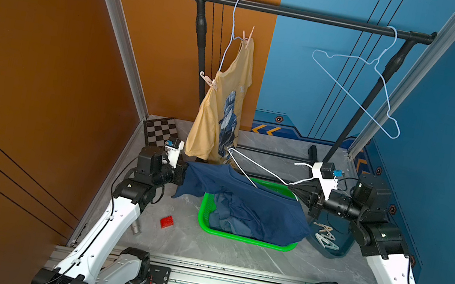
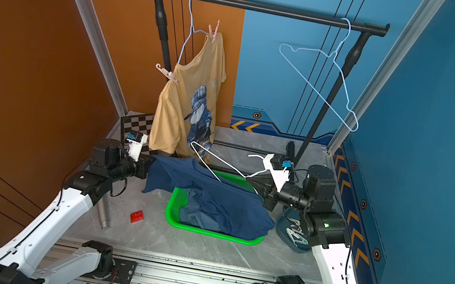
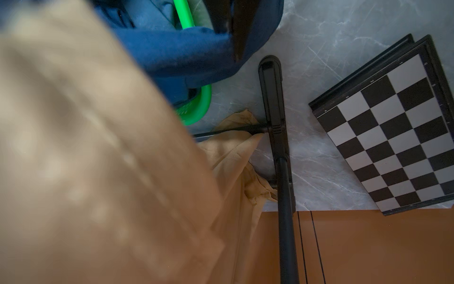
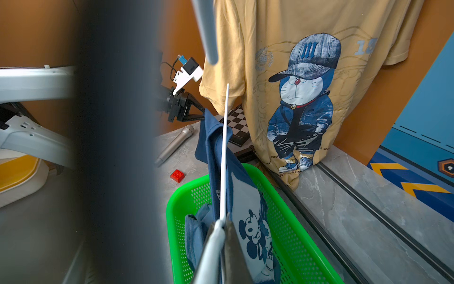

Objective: Remove the clothespins securing t-shirts to the hanger
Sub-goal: Remove the T-shirt from the hanger, then place the T-shirt in the basket.

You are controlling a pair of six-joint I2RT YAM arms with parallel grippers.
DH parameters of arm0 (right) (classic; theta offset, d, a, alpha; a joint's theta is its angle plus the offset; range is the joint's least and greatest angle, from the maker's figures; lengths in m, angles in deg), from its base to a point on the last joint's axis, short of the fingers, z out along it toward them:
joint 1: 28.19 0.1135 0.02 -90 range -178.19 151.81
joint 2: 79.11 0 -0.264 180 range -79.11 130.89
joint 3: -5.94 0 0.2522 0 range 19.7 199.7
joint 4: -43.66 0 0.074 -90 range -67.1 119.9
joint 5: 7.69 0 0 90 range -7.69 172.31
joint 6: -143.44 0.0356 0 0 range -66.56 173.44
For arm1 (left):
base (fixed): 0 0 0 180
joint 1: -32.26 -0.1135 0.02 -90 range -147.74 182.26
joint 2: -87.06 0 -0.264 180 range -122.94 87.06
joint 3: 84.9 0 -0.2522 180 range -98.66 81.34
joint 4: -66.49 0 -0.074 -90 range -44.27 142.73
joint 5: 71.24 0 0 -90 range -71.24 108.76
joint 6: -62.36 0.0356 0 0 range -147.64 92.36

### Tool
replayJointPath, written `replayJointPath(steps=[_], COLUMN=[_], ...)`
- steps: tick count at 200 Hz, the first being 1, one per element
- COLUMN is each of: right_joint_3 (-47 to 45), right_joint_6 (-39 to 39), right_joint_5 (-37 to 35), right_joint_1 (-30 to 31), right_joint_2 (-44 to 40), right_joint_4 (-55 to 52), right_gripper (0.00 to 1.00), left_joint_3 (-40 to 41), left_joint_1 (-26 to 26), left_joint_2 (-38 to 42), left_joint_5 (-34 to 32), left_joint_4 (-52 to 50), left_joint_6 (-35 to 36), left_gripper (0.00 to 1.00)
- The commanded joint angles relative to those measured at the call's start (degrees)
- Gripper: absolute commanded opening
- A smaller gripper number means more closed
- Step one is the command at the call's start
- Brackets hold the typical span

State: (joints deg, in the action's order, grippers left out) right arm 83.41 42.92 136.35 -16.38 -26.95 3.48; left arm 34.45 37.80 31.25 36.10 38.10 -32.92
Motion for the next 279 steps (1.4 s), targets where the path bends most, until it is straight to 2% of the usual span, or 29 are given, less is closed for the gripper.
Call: replayJointPath(steps=[1,35,73,145,182,197,207,216,228,241,255,279], right_joint_3=[-1.4,-8.0,-7.7,-3.7,-2.4,-2.2,-2.2,-2.0,-2.2,-2.7,-3.9,-6.9], right_joint_6=[6.7,17.9,18.1,21.5,22.8,23.0,22.8,23.0,23.0,23.0,23.2,24.6], right_joint_5=[-0.8,-8.6,-17.5,-27.3,-29.2,-29.0,-28.5,-27.8,-27.0,-26.3,-26.3,-26.4], right_joint_1=[-0.3,2.7,10.9,18.4,17.5,16.5,15.5,14.5,13.2,11.9,10.4,7.2], right_joint_2=[-0.9,0.7,6.6,14.3,14.3,13.0,12.0,11.1,9.9,8.6,7.1,4.6], right_joint_4=[10.1,30.0,38.7,54.3,57.0,56.4,55.3,54.3,53.0,51.7,51.2,51.3], right_gripper=[0.00,0.00,0.00,0.00,0.00,0.00,0.00,0.00,0.00,0.00,0.00,0.00], left_joint_3=[-0.8,-3.5,-4.9,-4.1,-6.5,-9.7,-11.7,-14.6,-16.7,-17.7,-18.0,-16.3], left_joint_1=[0.4,6.7,10.8,24.4,27.6,26.3,23.6,20.3,16.2,14.7,17.0,28.8], left_joint_2=[0.8,3.4,6.5,9.1,9.3,10.6,11.3,11.3,10.5,9.1,7.1,4.5], left_joint_5=[2.0,-1.4,-4.0,-11.7,-15.5,-23.3,-25.1,-23.8,-18.1,-12.4,-8.9,-13.0], left_joint_4=[-0.9,-0.8,-0.8,-1.1,-3.1,-6.6,-7.7,-8.8,-9.4,-9.2,-9.1,-6.2], left_joint_6=[-1.2,-1.9,-3.8,-5.0,-2.5,0.9,2.7,2.9,1.8,-0.9,-3.1,-3.6], left_gripper=[0.00,0.00,0.00,0.00,0.00,0.00,0.00,0.00,0.00,0.00,0.00,0.00])
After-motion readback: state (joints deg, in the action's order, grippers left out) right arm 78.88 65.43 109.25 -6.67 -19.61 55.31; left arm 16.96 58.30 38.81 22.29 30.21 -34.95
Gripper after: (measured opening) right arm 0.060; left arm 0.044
